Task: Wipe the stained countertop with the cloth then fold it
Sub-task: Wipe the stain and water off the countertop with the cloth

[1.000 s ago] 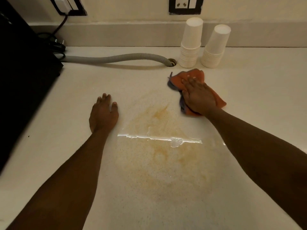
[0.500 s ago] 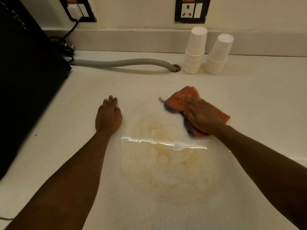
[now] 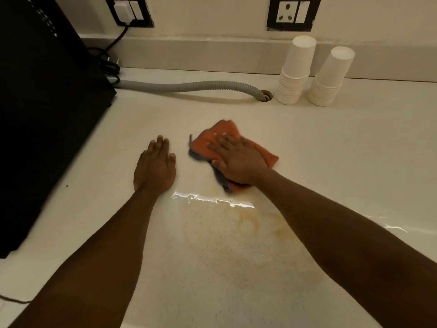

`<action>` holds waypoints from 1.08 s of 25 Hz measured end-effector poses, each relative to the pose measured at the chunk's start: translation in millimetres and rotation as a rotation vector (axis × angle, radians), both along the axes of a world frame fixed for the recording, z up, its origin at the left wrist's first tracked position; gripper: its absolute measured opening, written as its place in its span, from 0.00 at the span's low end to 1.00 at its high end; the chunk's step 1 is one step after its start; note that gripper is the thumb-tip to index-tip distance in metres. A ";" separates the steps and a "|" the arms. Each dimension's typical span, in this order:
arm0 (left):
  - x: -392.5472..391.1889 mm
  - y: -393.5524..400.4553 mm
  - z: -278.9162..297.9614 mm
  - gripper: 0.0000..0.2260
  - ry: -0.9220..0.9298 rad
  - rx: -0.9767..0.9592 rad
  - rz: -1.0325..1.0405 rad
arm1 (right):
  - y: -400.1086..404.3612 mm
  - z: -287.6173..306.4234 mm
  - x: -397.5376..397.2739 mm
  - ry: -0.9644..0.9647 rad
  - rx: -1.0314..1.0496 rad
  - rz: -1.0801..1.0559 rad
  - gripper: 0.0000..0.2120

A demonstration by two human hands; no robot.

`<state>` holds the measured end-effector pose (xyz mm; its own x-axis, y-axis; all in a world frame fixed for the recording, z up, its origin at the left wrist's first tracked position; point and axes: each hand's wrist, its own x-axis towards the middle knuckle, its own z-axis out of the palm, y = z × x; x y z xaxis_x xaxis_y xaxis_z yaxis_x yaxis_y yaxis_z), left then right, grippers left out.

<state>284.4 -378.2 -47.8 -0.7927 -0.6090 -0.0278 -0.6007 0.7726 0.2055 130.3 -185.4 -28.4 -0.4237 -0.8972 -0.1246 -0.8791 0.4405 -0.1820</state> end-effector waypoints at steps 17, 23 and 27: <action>1.5 -0.1 0.4 0.23 0.015 0.010 -0.011 | -1.2 0.2 32.4 0.038 0.050 0.249 0.26; 2.0 -3.4 -3.2 0.23 0.030 0.008 -0.012 | 81.6 -2.5 -27.1 0.030 -0.044 0.071 0.25; 1.6 0.6 -4.4 0.24 0.013 -0.025 -0.020 | 87.1 -10.0 -75.9 0.035 -0.038 -0.499 0.26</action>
<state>286.0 -377.6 -52.1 -0.8051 -0.5932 -0.0023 -0.5822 0.7895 0.1941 54.4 -98.3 -38.4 -0.8060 -0.5873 -0.0739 -0.5685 0.8028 -0.1798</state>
